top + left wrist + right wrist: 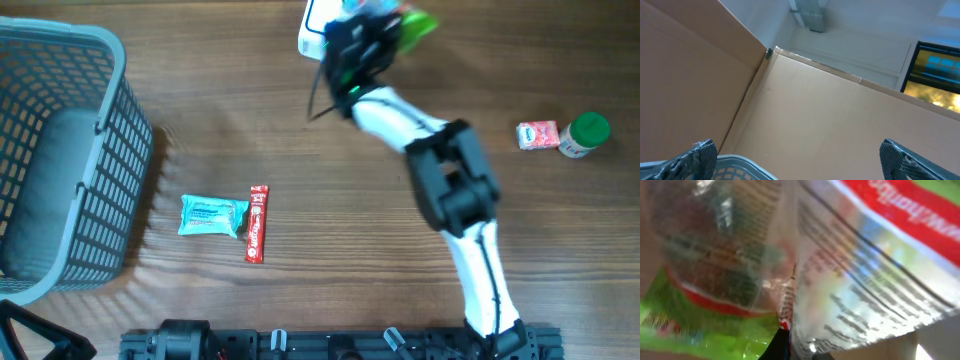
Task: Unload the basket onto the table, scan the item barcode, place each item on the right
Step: 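Carry the snack bag up to the scanner and hold it there, then carry the snack bag right and drop it beside the candy box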
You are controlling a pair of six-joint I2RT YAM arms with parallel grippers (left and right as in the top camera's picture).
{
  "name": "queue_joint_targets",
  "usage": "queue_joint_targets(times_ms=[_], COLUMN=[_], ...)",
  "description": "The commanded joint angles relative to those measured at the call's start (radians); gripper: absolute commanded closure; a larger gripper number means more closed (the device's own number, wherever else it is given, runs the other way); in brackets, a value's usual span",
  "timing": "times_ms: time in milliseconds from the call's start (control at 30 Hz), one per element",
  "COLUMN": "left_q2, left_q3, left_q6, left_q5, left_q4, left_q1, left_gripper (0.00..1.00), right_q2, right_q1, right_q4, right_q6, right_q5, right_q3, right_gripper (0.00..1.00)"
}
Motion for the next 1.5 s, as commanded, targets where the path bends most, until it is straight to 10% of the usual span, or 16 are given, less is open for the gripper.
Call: queue_joint_targets(times_ms=[0,533,1467], left_q2=[-0.005,-0.005,-0.005], left_q3=[-0.003,-0.003,-0.003], left_q6=[-0.006,-0.006,-0.006], left_q5=[-0.009,-0.009,-0.01], left_q4=[0.0,-0.002,-0.024], left_q1=[0.006,0.006,0.006], left_gripper=[0.0,0.0,0.0], right_q2=[-0.081,-0.071,-0.068], right_q1=[-0.143,-0.401,-0.416], right_q4=[0.012,-0.172,-0.227], right_q6=[0.056,0.372,0.422], right_q5=[0.181,0.245,0.245], right_q3=[0.008,-0.01,-0.01], right_gripper=[0.96,0.96,0.96])
